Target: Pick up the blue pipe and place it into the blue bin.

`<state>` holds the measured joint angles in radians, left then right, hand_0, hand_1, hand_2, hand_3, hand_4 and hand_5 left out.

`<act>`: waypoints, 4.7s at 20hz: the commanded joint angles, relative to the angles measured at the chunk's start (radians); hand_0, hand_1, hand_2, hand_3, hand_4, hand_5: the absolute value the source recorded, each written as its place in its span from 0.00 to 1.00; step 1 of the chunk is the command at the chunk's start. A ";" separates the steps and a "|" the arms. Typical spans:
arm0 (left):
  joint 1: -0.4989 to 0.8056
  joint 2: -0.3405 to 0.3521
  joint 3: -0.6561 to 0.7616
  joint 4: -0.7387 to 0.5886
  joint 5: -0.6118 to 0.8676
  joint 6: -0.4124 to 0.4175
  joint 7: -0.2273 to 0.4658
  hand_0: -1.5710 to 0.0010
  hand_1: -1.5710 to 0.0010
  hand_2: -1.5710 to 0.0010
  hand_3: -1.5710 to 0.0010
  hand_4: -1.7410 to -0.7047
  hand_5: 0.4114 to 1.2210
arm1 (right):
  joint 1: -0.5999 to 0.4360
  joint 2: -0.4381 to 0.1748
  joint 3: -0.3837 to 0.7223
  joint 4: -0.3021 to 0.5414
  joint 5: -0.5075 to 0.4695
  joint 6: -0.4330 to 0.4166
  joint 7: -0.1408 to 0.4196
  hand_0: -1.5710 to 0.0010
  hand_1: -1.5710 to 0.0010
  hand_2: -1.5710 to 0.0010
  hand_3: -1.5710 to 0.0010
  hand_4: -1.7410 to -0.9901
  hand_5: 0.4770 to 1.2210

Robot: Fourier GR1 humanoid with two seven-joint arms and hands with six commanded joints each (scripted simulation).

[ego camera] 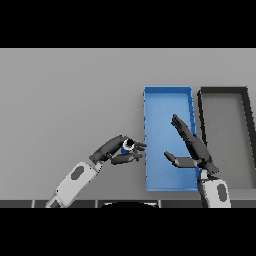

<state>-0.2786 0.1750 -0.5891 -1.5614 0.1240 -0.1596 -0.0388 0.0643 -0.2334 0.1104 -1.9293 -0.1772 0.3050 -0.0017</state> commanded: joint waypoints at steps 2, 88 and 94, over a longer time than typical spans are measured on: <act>-0.002 0.010 0.009 0.001 -0.001 -0.004 -0.019 0.00 0.00 0.00 0.05 0.00 1.00 | -0.045 -0.052 0.025 -0.065 -0.066 0.043 0.108 1.00 1.00 1.00 1.00 0.57 0.03; 0.022 0.041 0.065 -0.002 -0.134 -0.150 0.105 1.00 1.00 1.00 1.00 0.82 0.08 | -0.864 -0.248 -0.010 0.557 -0.526 -0.277 0.471 0.00 0.00 0.00 0.00 0.00 0.87; 0.026 0.052 0.062 -0.009 -0.137 -0.158 0.087 1.00 1.00 1.00 1.00 0.83 0.06 | -0.697 -0.255 0.057 0.546 -0.512 -0.363 0.612 0.00 0.00 0.00 0.00 0.00 0.87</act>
<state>-0.2531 0.2270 -0.5265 -1.5705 -0.0125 -0.3176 0.0475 -0.6319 -0.4886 0.1674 -1.3824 -0.6895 -0.0573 0.6098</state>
